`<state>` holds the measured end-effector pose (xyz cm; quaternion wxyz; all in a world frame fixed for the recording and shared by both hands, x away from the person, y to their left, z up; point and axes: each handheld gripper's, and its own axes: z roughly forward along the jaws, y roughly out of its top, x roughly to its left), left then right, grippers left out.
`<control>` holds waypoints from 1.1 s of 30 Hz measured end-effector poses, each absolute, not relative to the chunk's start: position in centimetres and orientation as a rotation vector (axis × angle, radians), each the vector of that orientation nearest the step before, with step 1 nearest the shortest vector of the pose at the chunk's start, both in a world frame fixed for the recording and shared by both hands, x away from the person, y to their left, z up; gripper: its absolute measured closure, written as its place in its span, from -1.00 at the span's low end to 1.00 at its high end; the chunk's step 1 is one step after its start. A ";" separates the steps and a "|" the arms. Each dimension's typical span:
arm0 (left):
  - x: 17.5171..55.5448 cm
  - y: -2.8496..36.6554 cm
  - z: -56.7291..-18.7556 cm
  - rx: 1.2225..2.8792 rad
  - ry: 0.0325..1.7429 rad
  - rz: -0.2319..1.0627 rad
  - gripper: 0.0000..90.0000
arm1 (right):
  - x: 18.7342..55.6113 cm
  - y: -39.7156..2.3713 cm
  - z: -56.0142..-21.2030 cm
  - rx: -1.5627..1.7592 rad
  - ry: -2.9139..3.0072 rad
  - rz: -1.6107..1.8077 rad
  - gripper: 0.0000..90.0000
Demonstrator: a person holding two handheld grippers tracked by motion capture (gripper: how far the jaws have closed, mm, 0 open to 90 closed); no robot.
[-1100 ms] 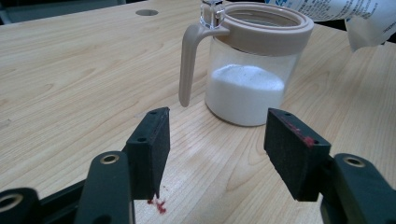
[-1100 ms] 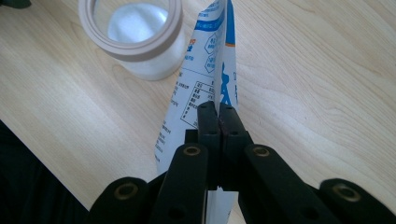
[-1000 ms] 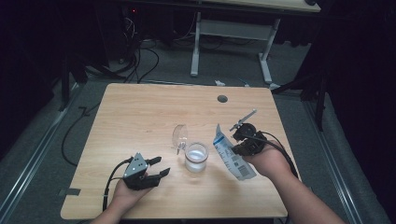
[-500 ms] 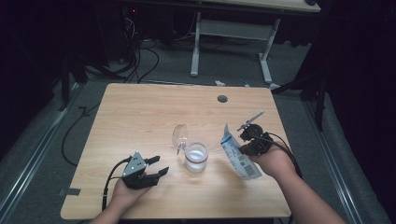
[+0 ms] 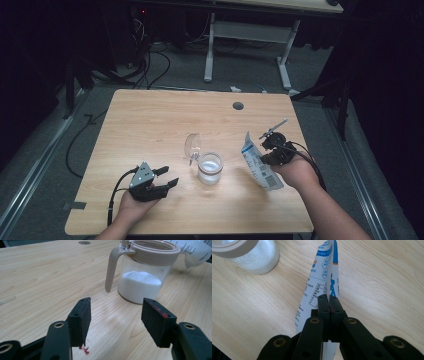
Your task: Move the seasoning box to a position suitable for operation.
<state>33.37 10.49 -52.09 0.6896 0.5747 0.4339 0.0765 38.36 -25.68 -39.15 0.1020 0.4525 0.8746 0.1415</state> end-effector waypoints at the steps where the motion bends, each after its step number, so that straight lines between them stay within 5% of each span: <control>1: 33.4 10.5 -52.1 1.284 0.971 0.172 -0.08 | 38.4 -25.8 -39.2 1.324 2.583 0.420 1.00; 33: 34.6 12.0 -52.2 1.245 1.043 0.207 -0.08 | 36.5 -28.8 -41.0 1.333 2.314 0.768 1.00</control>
